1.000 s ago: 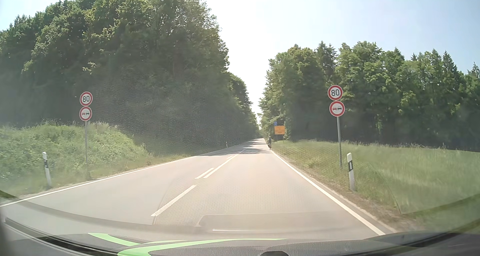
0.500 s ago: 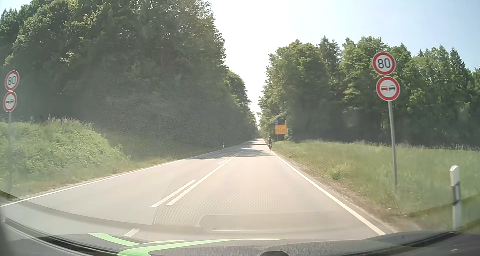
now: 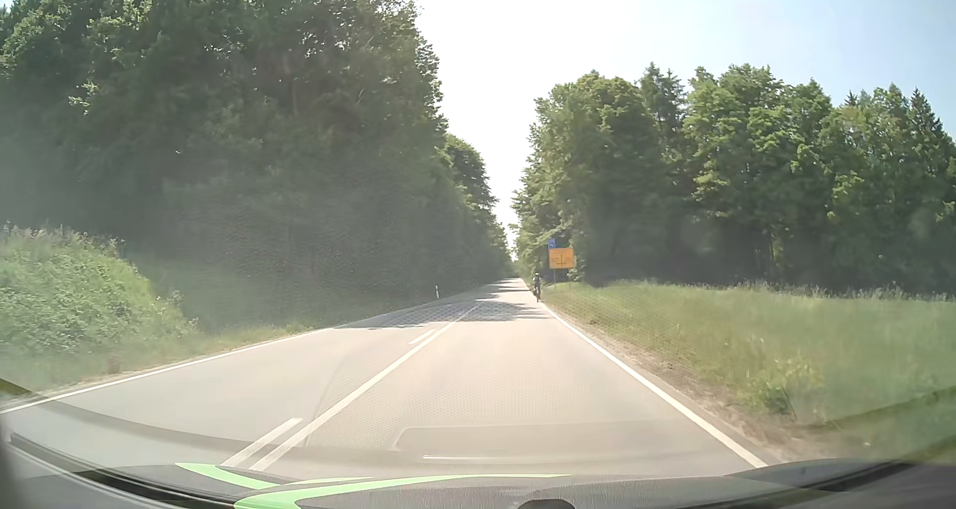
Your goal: Follow the waypoints while adhering to traffic rules and regulations
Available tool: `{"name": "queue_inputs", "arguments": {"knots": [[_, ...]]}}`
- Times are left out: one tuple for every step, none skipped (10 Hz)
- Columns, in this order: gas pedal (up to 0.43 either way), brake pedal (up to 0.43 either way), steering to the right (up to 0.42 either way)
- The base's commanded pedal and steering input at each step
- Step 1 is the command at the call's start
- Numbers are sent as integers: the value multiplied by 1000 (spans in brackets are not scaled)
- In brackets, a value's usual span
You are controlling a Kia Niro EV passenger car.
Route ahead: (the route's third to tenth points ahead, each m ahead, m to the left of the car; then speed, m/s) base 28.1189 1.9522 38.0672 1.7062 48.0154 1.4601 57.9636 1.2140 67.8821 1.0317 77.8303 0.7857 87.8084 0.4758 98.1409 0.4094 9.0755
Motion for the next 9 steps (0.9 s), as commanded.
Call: {"name": "queue_inputs", "arguments": {"knots": [[0,0,3],[0,0,3],[0,0,3],[0,0,4],[0,0,5],[0,0,6],[0,0,6],[0,0,6],[0,0,6]]}}
